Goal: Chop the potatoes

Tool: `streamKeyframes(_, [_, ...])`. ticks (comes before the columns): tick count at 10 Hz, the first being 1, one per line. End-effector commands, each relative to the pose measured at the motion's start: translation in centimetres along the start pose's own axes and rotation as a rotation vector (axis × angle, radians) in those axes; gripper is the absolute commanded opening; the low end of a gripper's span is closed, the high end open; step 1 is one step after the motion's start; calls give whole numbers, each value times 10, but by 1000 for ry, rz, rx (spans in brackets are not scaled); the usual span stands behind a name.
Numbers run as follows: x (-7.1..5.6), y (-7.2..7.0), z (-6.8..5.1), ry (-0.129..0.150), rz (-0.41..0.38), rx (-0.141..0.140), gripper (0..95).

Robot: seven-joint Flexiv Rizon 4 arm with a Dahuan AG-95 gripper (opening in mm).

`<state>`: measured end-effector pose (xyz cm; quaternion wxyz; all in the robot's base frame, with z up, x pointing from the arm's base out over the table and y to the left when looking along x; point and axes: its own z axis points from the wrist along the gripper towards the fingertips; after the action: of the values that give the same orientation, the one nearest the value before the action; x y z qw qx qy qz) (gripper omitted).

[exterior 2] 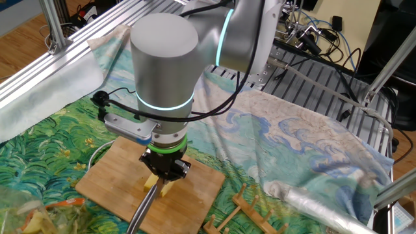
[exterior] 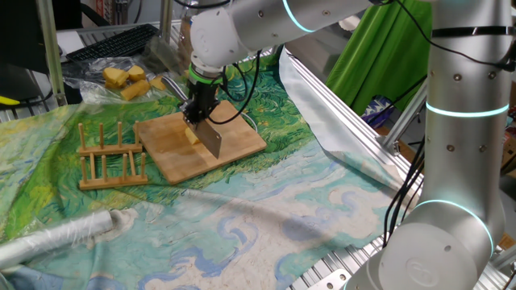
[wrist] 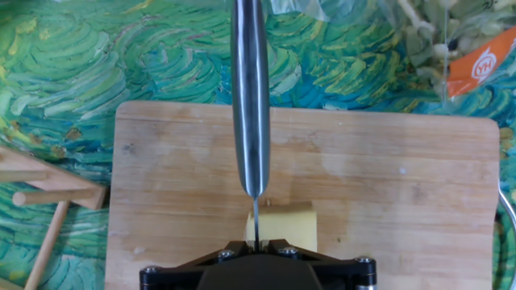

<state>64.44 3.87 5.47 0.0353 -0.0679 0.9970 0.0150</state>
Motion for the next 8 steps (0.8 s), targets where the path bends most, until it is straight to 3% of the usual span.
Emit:
streamKeyframes(1, [1, 1, 27, -13, 0, 1, 0])
streamKeyframes(5, [1, 1, 27, -20, 2, 5, 0])
streamKeyframes(8, [4, -1, 8, 9, -3, 10, 0])
